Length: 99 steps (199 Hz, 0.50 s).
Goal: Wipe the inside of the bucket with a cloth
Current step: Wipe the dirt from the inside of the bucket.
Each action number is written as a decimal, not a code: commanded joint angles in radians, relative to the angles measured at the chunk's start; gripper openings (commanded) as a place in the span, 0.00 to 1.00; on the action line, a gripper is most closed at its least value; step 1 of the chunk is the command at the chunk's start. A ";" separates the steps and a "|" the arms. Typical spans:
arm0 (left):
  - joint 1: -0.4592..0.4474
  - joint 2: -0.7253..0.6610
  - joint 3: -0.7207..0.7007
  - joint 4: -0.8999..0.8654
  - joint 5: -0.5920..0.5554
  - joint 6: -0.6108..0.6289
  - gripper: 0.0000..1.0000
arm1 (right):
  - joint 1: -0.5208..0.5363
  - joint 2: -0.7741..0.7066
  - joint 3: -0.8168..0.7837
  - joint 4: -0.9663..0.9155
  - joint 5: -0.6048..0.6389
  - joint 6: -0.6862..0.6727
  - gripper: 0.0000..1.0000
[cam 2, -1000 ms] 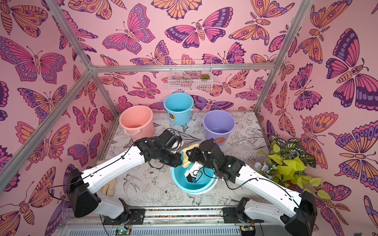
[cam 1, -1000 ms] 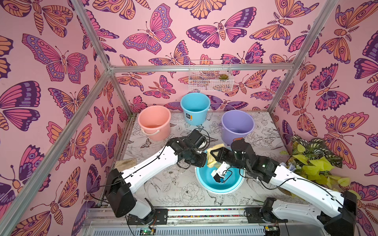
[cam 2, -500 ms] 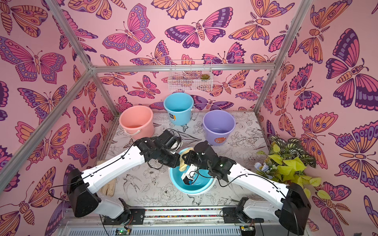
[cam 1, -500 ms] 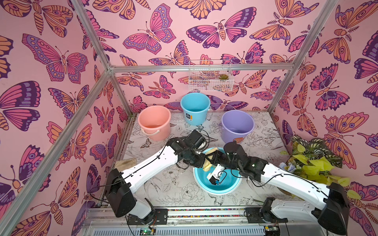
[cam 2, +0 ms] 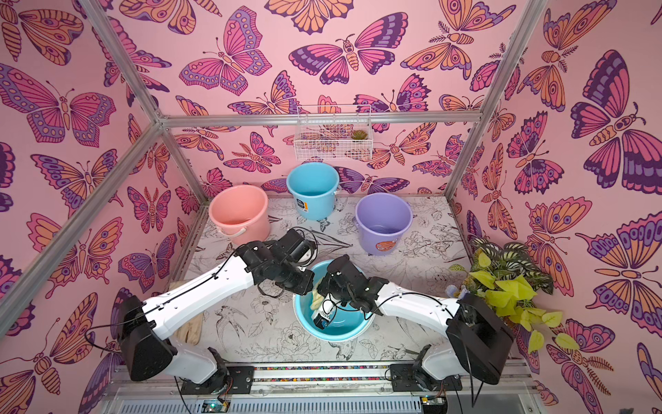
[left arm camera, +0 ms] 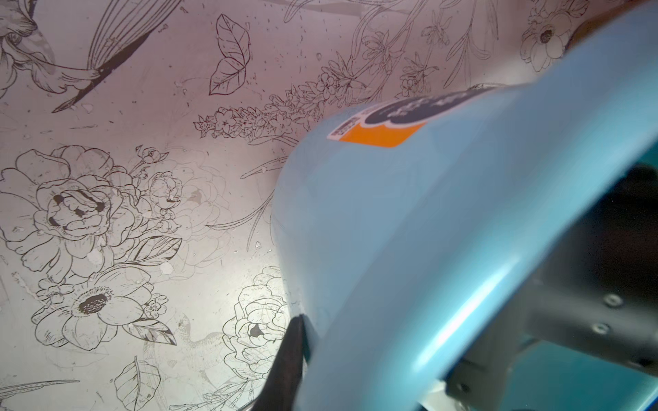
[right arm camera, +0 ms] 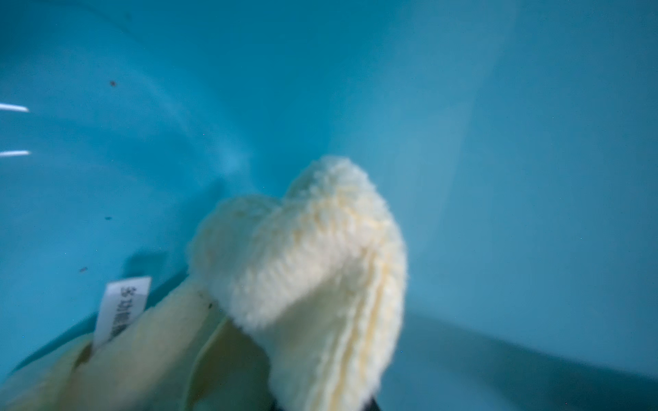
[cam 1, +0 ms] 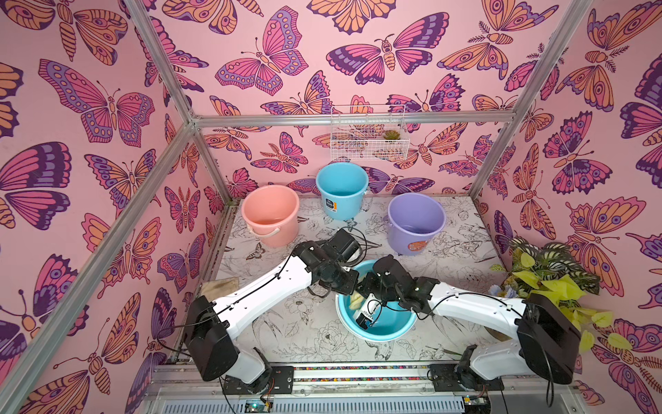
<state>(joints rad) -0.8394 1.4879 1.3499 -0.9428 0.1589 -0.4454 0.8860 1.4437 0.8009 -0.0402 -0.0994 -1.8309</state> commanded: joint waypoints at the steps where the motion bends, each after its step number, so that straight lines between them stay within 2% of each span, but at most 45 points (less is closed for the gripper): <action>1: -0.015 -0.029 0.035 0.020 0.084 0.019 0.00 | -0.010 0.050 0.001 0.014 -0.032 0.065 0.00; 54: -0.018 -0.037 0.035 0.019 0.079 0.017 0.00 | -0.013 0.154 0.025 -0.017 -0.050 0.119 0.00; 99: -0.020 -0.034 0.034 0.016 0.071 0.020 0.00 | -0.013 0.160 0.038 -0.047 -0.052 0.140 0.00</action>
<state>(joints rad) -0.8448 1.4872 1.3514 -0.9703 0.1413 -0.4454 0.8803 1.5787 0.8238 -0.0338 -0.1493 -1.7302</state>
